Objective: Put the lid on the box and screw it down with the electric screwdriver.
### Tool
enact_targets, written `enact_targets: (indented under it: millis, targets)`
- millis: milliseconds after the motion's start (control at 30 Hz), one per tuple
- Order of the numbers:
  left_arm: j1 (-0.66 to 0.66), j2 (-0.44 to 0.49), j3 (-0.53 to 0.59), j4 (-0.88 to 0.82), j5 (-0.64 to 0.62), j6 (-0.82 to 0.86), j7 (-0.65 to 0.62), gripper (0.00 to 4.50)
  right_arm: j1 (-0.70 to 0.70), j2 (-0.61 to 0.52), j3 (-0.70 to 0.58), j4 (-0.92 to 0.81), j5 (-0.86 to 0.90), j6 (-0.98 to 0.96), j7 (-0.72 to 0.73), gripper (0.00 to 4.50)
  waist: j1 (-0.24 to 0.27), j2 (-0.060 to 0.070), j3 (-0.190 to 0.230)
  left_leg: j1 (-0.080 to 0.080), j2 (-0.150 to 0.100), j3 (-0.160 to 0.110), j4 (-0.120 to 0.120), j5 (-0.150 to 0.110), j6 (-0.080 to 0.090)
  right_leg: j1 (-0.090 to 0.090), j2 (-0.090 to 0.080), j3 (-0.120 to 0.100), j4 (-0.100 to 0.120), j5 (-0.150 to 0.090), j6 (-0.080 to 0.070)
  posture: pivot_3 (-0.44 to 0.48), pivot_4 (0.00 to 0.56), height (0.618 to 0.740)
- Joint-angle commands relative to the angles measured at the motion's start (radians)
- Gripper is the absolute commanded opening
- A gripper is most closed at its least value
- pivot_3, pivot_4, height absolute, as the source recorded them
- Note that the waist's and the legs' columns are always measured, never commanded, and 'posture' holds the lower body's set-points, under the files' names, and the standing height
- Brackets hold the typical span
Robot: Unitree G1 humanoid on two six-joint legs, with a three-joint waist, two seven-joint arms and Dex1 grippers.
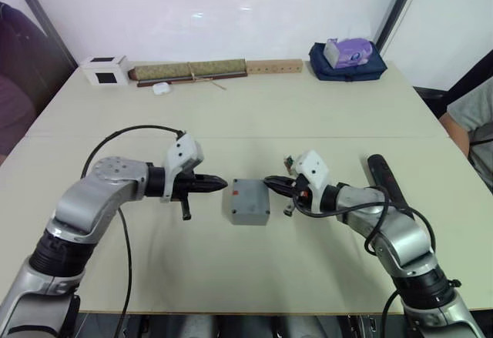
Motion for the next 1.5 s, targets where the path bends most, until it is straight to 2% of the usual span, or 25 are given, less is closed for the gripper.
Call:
enact_targets:
  millis: [33, 100, 133, 167, 200, 233, 333, 433, 533, 600, 667, 800, 900, 1000, 1100, 1200, 1500]
  targets:
    - [-0.017, -0.002, 0.021, -0.031, -0.013, -0.010, 0.002, 0.00, 0.000, 0.001, -0.021, -0.003, -0.004, -0.005, -0.003, 1.08, 0.000, 0.000, 0.000, 0.000, 0.000, 0.000, 0.000, 0.000, 0.000, 0.000, 0.000, 0.000, 0.000, 0.000, 0.000, 0.000, 0.150, 0.740]
    - [-0.019, 0.000, 0.018, -0.034, -0.024, 0.006, -0.004, 0.00, 0.001, -0.013, -0.040, -0.011, -0.001, 0.001, -0.003, 1.91, 0.000, 0.000, 0.000, 0.000, 0.000, 0.000, 0.000, 0.000, 0.000, 0.000, 0.000, 0.000, 0.000, 0.000, 0.000, 0.000, 0.150, 0.740]
    - [-0.018, 0.002, 0.015, -0.037, -0.028, 0.012, -0.009, 0.00, 0.003, -0.018, -0.048, -0.014, -0.001, 0.003, -0.004, 2.15, -0.001, 0.000, 0.000, 0.000, 0.000, 0.000, 0.000, 0.000, 0.000, 0.000, 0.000, 0.000, 0.000, 0.000, 0.000, 0.000, 0.150, 0.740]
    - [-0.017, 0.003, 0.011, -0.042, -0.029, 0.012, -0.013, 0.00, 0.006, -0.023, -0.060, -0.019, 0.008, 0.012, -0.002, 2.73, 0.000, 0.000, 0.000, 0.000, 0.000, 0.000, 0.000, 0.000, 0.000, 0.000, 0.000, 0.000, 0.000, 0.000, 0.000, 0.000, 0.150, 0.740]
    - [-0.015, 0.003, 0.008, -0.046, -0.028, 0.010, -0.016, 0.00, 0.009, -0.025, -0.069, -0.022, 0.015, 0.019, 0.000, 3.01, 0.000, 0.000, 0.000, 0.000, 0.000, 0.000, 0.000, 0.000, 0.000, 0.000, 0.000, 0.000, 0.000, 0.000, 0.000, 0.000, 0.150, 0.740]
    - [-0.016, -0.005, 0.010, -0.045, -0.031, 0.006, -0.011, 0.00, 0.010, -0.034, -0.080, -0.028, 0.022, 0.028, 0.005, 3.50, 0.000, 0.000, 0.000, 0.000, 0.000, 0.000, 0.000, 0.000, 0.000, 0.000, 0.000, 0.000, 0.000, 0.000, 0.000, 0.000, 0.150, 0.740]
    - [-0.034, -0.038, 0.026, -0.041, -0.055, 0.006, 0.002, 0.00, -0.003, -0.046, -0.151, -0.052, 0.075, 0.084, 0.005, 3.50, 0.001, 0.000, 0.000, 0.000, 0.000, 0.000, 0.000, 0.000, 0.000, 0.000, 0.000, 0.000, 0.000, 0.000, 0.000, 0.000, 0.150, 0.740]
    - [-0.072, -0.064, 0.050, -0.044, -0.108, 0.018, -0.012, 0.00, -0.066, -0.054, -0.336, -0.078, 0.215, 0.251, -0.044, 3.50, 0.001, 0.000, 0.000, 0.000, 0.000, 0.000, 0.000, 0.000, 0.000, 0.000, -0.001, 0.000, 0.000, 0.000, 0.000, 0.000, 0.150, 0.740]
    - [-0.098, -0.055, 0.030, -0.048, -0.123, 0.006, -0.057, 0.00, -0.123, -0.136, -0.474, -0.067, 0.310, 0.398, -0.043, 3.50, 0.001, 0.001, 0.001, -0.001, 0.000, 0.000, 0.000, 0.000, 0.000, 0.000, -0.001, 0.000, 0.000, 0.000, 0.000, 0.000, 0.150, 0.740]
    - [-0.112, -0.047, -0.003, -0.051, -0.110, -0.030, -0.103, 0.00, -0.171, -0.246, -0.549, -0.033, 0.364, 0.527, -0.020, 4.07, 0.001, 0.001, 0.001, 0.000, 0.000, 0.000, -0.001, 0.000, 0.000, 0.000, -0.001, 0.000, -0.001, 0.000, 0.000, 0.000, 0.150, 0.740]
    - [-0.127, -0.049, -0.028, -0.052, -0.098, -0.060, -0.134, 0.00, -0.205, -0.368, -0.570, 0.016, 0.384, 0.628, 0.009, 4.46, 0.002, 0.001, 0.001, 0.000, 0.000, 0.000, -0.002, 0.000, 0.000, 0.000, -0.001, 0.000, -0.002, 0.000, 0.000, 0.000, 0.150, 0.740]
    - [-0.145, -0.063, -0.064, -0.042, -0.075, -0.107, -0.159, 0.00, -0.257, -0.538, -0.522, 0.130, 0.367, 0.778, 0.009, 4.46, -0.001, 0.001, 0.001, 0.000, 0.000, 0.001, -0.003, 0.000, 0.000, 0.000, -0.001, 0.000, -0.004, 0.000, -0.001, 0.000, 0.150, 0.740]
    - [-0.165, -0.085, -0.121, -0.037, -0.018, -0.160, -0.168, 0.00, -0.277, -0.692, -0.392, 0.286, 0.300, 0.866, 0.007, 4.46, -0.001, 0.002, 0.001, 0.000, 0.000, 0.002, -0.003, 0.000, 0.000, 0.000, 0.000, 0.001, -0.004, 0.000, -0.001, 0.000, 0.150, 0.740]
    - [-0.161, -0.121, -0.153, -0.019, 0.010, -0.204, -0.168, 0.00, -0.254, -0.839, -0.222, 0.308, 0.372, 0.930, 0.156, 4.46, 0.003, 0.003, 0.002, 0.000, -0.001, 0.003, -0.005, 0.000, 0.000, -0.001, -0.002, 0.002, -0.006, -0.002, -0.004, 0.000, 0.150, 0.740]
    - [-0.152, -0.129, -0.157, -0.042, 0.012, -0.199, -0.166, 0.00, -0.224, -0.897, -0.133, 0.306, 0.378, 0.900, 0.238, 4.46, -0.006, 0.002, 0.002, 0.000, 0.000, 0.004, -0.005, -0.001, 0.001, -0.001, 0.000, 0.002, -0.007, 0.000, -0.001, 0.000, 0.150, 0.740]
    - [-0.136, -0.145, -0.160, -0.078, 0.001, -0.174, -0.136, 0.00, -0.211, -0.885, -0.069, 0.340, 0.328, 0.846, 0.241, 4.46, -0.006, 0.003, 0.002, 0.000, 0.000, 0.004, -0.006, -0.001, 0.002, -0.002, 0.000, 0.003, -0.006, 0.000, 0.000, 0.000, 0.150, 0.740]
    - [-0.071, -0.134, -0.118, -0.152, -0.029, -0.088, -0.057, 0.00, -0.311, -0.788, 0.037, 0.507, 0.251, 0.814, 0.273, 4.46, -0.001, 0.003, 0.002, 0.000, 0.000, 0.004, -0.005, -0.001, 0.002, -0.002, 0.000, 0.003, -0.006, 0.000, 0.000, 0.000, 0.150, 0.740]
